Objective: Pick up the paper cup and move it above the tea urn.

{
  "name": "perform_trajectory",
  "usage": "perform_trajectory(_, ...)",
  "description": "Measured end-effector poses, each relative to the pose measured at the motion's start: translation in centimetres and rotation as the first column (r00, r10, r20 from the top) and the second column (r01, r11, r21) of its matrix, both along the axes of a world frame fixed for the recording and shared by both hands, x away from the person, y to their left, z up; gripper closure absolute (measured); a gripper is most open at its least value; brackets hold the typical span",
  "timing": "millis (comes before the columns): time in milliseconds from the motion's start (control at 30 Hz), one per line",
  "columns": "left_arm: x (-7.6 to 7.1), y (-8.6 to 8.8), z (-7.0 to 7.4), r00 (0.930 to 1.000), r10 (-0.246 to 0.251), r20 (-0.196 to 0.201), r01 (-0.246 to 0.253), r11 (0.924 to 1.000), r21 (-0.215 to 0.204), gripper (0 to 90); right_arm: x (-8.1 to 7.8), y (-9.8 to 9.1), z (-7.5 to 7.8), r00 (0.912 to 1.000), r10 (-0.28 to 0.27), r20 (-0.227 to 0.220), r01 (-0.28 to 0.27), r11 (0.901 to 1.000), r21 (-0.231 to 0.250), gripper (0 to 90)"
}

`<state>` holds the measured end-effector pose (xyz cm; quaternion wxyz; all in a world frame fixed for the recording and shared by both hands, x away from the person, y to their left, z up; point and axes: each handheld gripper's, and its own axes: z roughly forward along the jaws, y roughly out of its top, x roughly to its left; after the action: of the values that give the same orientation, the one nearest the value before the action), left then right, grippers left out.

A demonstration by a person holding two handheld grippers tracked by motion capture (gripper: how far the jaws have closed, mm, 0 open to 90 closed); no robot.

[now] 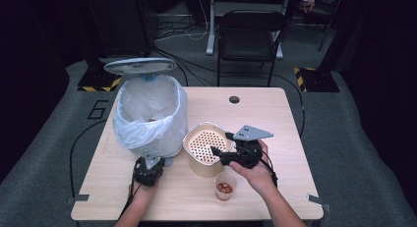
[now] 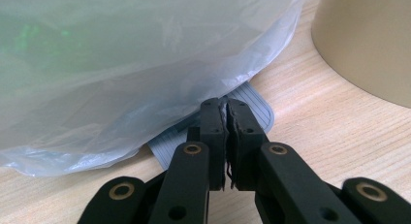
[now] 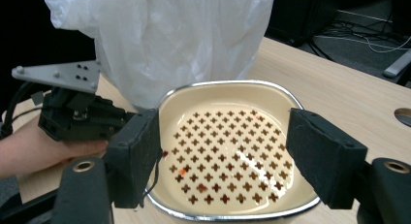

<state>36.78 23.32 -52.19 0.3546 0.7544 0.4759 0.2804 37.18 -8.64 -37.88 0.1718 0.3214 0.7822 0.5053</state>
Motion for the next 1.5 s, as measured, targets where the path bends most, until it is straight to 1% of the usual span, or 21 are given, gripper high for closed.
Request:
perform_trajectory(33,0.0,0.0,0.0,1.0000,0.000,-0.001,0.000,1.0000,0.000,86.0,-0.1,-0.2,-0.4,1.0000,-0.005,0.003,0.005,0.9999,-0.012,27.4)
perform_trajectory(67,0.0,-0.1,-0.1,0.9999,0.005,0.010,-0.005,1.0000,-0.003,86.0,-0.1,-0.2,-0.4,1.0000,-0.005,0.003,0.005,0.9999,-0.012,27.4)
perform_trajectory(133,0.0,-0.1,-0.1,0.9999,0.006,0.010,-0.006,1.0000,-0.003,86.0,-0.2,-0.4,-0.8,0.9999,-0.016,-0.006,0.016,0.9997,-0.016,27.4)
perform_trajectory(300,0.0,0.0,-0.1,0.9999,0.003,0.011,-0.003,1.0000,0.002,86.0,-1.2,-1.1,-1.8,0.9998,-0.009,-0.020,0.009,0.9999,-0.006,26.8)
perform_trajectory(333,0.0,-0.1,-0.1,0.9999,0.006,0.011,-0.006,1.0000,-0.005,86.0,-1.8,-1.2,-2.4,0.9997,0.006,-0.025,-0.006,1.0000,-0.005,24.3)
perform_trajectory(367,0.0,-0.1,-0.1,0.9999,0.006,0.011,-0.006,1.0000,-0.005,86.0,-1.8,-1.2,-2.4,0.9997,0.006,-0.025,-0.006,1.0000,-0.005,24.3)
perform_trajectory(400,0.0,-0.1,-0.1,0.9999,0.006,0.012,-0.006,1.0000,-0.003,86.0,-2.0,-1.3,-2.7,0.9995,0.011,-0.029,-0.011,0.9999,-0.005,22.1)
perform_trajectory(433,0.0,-0.1,-0.1,0.9999,0.006,0.011,-0.006,1.0000,-0.005,86.0,-2.6,-1.3,-3.3,0.9991,0.017,-0.039,-0.018,0.9998,-0.012,18.2)
perform_trajectory(567,0.0,-0.1,-0.1,0.9999,0.007,0.012,-0.007,1.0000,-0.005,86.0,-3.4,-1.4,-4.2,0.9976,0.039,-0.057,-0.040,0.9988,-0.028,15.4)
perform_trajectory(600,0.0,0.0,0.0,1.0000,0.001,-0.002,-0.001,1.0000,-0.003,86.0,-4.0,-1.3,-4.8,0.9965,0.055,-0.064,-0.057,0.9978,-0.033,14.8)
perform_trajectory(633,0.0,0.0,0.0,1.0000,0.001,-0.002,-0.001,1.0000,-0.003,86.0,-4.0,-1.3,-4.8,0.9965,0.055,-0.064,-0.057,0.9978,-0.033,14.8)
perform_trajectory(700,0.0,-0.1,-0.1,0.9999,0.007,0.012,-0.007,1.0000,-0.006,86.0,-4.5,-1.2,-5.6,0.9948,0.073,-0.071,-0.076,0.9964,-0.037,14.5)
perform_trajectory(733,0.0,-0.1,-0.1,0.9999,0.007,0.012,-0.007,1.0000,-0.006,86.0,-4.5,-1.2,-5.6,0.9948,0.073,-0.071,-0.076,0.9964,-0.037,14.5)
perform_trajectory(767,0.0,-0.1,-0.1,0.9999,0.007,0.012,-0.007,1.0000,-0.006,86.0,-4.9,-1.0,-6.4,0.9946,0.079,-0.067,-0.083,0.9951,-0.053,14.3)
perform_trajectory(833,0.0,-0.1,-0.1,0.9999,0.007,0.011,-0.007,1.0000,-0.007,86.0,-4.9,-1.0,-6.6,0.9948,0.080,-0.063,-0.084,0.9949,-0.057,14.3)
perform_trajectory(867,0.0,-0.1,-0.1,0.9999,0.006,0.012,-0.006,1.0000,-0.004,86.0,-5.1,-1.0,-7.1,0.9927,0.091,-0.078,-0.095,0.9943,-0.049,14.3)
perform_trajectory(1067,0.0,-0.1,-0.1,0.9999,0.006,0.012,-0.006,1.0000,-0.004,86.0,-5.3,-1.2,-7.7,0.9919,0.094,-0.086,-0.098,0.9940,-0.048,14.3)
perform_trajectory(1133,0.0,-0.1,-0.1,0.9999,0.007,0.011,-0.007,1.0000,-0.007,86.0,-5.4,-1.2,-8.1,0.9919,0.091,-0.088,-0.096,0.9938,-0.056,14.3)
perform_trajectory(1233,0.0,-0.1,-0.1,0.9999,0.007,0.011,-0.007,1.0000,-0.007,86.0,-5.5,-1.1,-8.7,0.9911,0.097,-0.092,-0.105,0.9898,-0.096,14.4)
perform_trajectory(1300,0.0,-0.1,-0.1,0.9999,0.007,0.012,-0.007,1.0000,-0.007,86.0,-5.7,-0.9,-9.0,0.9905,0.099,-0.095,-0.110,0.9878,-0.111,15.4)
perform_trajectory(1500,0.0,0.0,-0.1,0.9999,0.004,0.014,-0.004,1.0000,-0.001,86.0,-5.7,-0.7,-9.4,0.9903,0.106,-0.090,-0.117,0.9847,-0.129,17.2)
